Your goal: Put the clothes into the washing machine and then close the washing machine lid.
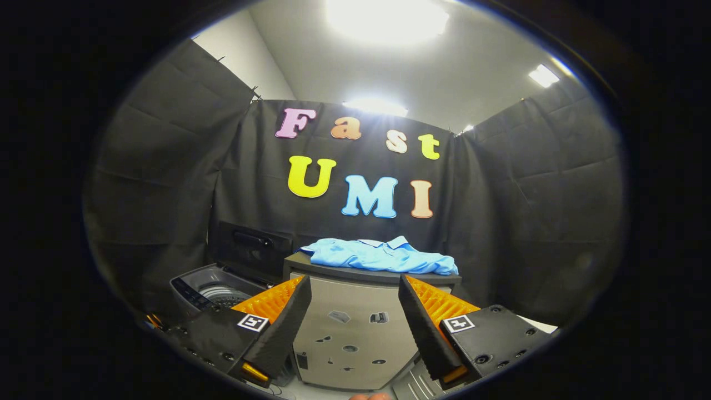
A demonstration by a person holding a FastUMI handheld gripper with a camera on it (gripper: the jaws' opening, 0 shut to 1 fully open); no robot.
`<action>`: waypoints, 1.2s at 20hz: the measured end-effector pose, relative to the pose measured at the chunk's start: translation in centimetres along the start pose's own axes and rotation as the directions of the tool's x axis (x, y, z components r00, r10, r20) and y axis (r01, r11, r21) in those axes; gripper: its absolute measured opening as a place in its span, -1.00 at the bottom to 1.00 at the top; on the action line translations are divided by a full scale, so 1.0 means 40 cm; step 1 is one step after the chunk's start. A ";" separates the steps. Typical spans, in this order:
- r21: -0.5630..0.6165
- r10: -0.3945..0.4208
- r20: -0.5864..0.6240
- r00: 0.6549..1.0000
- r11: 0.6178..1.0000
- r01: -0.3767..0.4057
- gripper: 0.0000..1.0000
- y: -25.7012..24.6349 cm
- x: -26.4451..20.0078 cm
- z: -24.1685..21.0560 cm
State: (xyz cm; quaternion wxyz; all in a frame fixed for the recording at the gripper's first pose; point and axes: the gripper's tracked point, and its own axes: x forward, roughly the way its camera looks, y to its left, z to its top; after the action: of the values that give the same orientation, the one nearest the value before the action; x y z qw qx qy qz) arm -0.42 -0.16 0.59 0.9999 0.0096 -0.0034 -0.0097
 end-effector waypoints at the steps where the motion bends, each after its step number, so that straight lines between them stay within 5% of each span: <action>1: -0.001 -0.001 -0.003 1.000 1.000 0.001 0.96 0.000 -0.002 -0.002; 24: 0.022 -0.054 -0.066 0.996 0.998 0.056 0.96 -0.026 -0.011 -0.010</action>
State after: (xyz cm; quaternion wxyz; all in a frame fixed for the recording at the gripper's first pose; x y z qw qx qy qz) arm -0.87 -1.20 0.17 0.9986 0.0217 0.0295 -0.0369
